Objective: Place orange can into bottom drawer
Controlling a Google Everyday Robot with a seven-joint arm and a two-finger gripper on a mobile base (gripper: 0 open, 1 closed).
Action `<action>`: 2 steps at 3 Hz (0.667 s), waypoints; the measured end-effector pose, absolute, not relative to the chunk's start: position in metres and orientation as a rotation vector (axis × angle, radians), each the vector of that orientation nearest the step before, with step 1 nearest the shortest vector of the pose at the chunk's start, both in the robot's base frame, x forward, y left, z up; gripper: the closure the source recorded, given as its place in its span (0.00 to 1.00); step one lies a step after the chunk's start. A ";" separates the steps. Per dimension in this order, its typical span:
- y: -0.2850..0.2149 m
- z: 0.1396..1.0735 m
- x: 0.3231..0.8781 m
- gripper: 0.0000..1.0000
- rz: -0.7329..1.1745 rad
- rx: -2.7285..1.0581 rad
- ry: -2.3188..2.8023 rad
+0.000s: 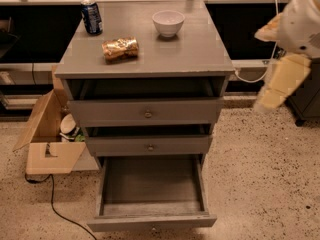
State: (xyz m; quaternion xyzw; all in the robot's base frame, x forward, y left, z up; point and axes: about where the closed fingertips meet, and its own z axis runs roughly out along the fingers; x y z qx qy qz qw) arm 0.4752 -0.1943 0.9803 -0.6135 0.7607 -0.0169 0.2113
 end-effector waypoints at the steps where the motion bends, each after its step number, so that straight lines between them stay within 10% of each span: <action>1: -0.157 0.978 0.529 0.00 0.040 -1.692 1.989; 2: -0.106 0.975 0.574 0.00 0.063 -1.735 1.889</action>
Offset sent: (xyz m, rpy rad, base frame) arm 0.1575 0.1412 -0.0119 0.1481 -0.1269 0.2160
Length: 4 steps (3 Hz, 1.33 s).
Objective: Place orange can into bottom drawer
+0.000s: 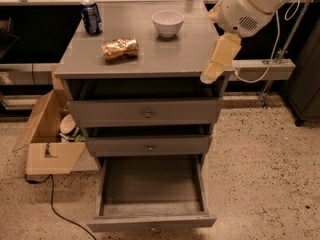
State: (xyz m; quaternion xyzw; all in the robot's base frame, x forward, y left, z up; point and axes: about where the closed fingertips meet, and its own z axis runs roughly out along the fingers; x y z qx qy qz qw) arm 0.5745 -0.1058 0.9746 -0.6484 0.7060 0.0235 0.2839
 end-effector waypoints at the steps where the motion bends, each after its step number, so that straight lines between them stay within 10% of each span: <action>1: -0.106 0.975 0.574 0.00 0.063 -1.735 1.889; 4: -0.044 0.950 0.675 0.00 0.039 -1.773 1.765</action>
Offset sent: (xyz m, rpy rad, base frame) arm 0.0370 0.0184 -0.0165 -0.0038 -0.0178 0.0252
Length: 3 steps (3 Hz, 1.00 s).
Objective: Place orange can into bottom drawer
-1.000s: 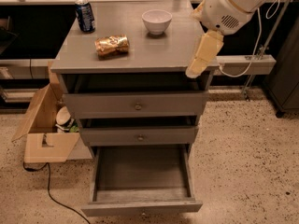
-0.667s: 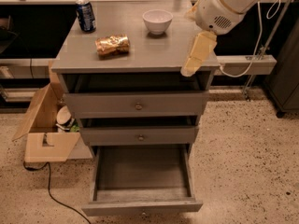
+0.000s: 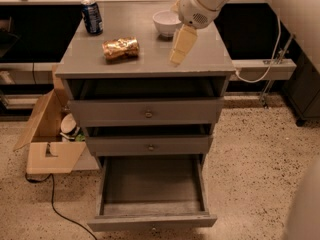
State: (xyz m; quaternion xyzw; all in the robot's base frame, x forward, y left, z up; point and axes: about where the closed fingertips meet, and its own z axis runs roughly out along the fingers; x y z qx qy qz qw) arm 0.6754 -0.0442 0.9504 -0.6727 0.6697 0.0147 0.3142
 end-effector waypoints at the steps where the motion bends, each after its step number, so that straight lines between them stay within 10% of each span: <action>1: -0.005 0.940 0.713 0.00 0.087 -1.820 1.689; 3: 0.075 0.916 0.753 0.00 0.131 -1.964 1.604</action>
Offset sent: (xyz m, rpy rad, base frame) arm 0.1011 0.1168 -0.0226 0.0350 0.0203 0.2189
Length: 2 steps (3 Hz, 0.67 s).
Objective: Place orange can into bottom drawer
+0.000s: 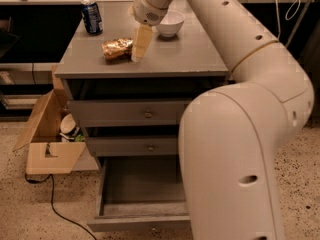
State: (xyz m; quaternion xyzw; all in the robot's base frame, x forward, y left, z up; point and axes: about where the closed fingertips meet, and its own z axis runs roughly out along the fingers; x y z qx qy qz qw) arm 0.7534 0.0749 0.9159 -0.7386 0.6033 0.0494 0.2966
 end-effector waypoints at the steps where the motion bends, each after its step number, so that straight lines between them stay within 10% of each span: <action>1: 0.099 0.902 0.760 0.00 0.114 -2.022 1.617; 2: 0.110 0.882 0.766 0.00 0.088 -2.075 1.668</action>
Offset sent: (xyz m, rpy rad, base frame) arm 0.0298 0.0421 -0.0432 -0.2062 0.0818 -0.0043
